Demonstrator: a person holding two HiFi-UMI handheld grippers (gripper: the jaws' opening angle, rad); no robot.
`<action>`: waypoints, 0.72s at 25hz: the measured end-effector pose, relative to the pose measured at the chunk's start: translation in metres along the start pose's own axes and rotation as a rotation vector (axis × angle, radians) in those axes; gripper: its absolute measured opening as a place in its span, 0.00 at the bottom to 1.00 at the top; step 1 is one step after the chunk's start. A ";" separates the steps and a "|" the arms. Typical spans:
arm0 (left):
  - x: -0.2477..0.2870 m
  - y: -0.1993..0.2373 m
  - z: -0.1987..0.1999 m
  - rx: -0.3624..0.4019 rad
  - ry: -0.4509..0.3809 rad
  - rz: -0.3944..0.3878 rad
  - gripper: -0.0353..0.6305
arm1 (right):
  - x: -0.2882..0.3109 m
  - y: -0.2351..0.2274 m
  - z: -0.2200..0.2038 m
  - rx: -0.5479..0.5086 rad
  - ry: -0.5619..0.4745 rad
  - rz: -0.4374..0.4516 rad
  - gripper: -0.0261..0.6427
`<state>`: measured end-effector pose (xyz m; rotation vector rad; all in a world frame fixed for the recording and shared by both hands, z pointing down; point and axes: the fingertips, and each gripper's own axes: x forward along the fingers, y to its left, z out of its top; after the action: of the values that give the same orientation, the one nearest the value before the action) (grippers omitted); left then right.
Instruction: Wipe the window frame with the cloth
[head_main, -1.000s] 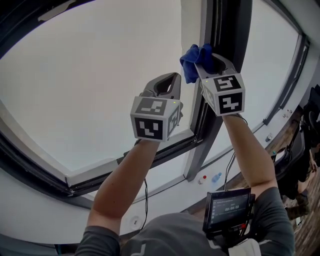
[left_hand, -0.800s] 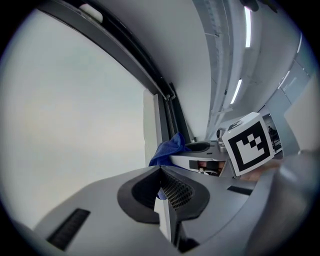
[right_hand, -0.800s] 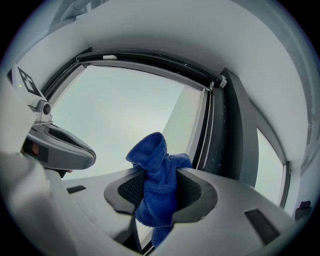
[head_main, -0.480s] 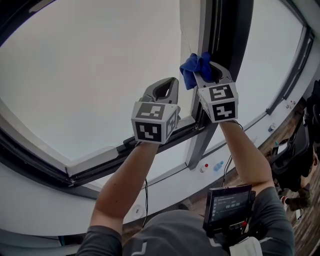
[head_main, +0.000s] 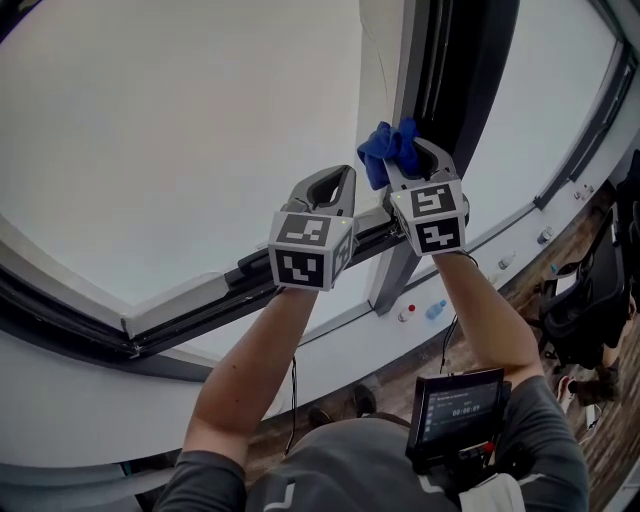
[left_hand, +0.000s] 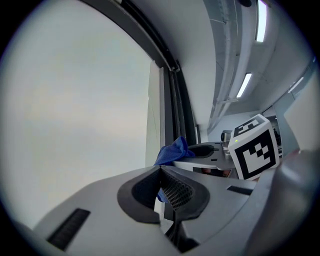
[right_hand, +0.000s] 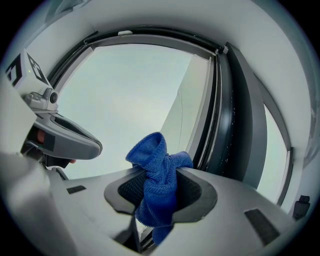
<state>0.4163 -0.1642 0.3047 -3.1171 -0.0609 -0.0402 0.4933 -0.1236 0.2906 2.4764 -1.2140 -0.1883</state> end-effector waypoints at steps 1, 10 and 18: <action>0.002 0.002 -0.008 -0.007 0.009 0.002 0.06 | 0.002 0.002 -0.006 -0.001 0.006 0.002 0.27; 0.007 0.006 -0.075 -0.040 0.101 0.023 0.06 | 0.006 0.030 -0.071 0.018 0.089 0.041 0.27; 0.012 0.005 -0.126 -0.064 0.158 0.024 0.06 | 0.014 0.055 -0.130 0.014 0.179 0.073 0.27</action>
<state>0.4253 -0.1719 0.4304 -3.1651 -0.0203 -0.2934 0.4976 -0.1302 0.4320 2.3970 -1.2298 0.0607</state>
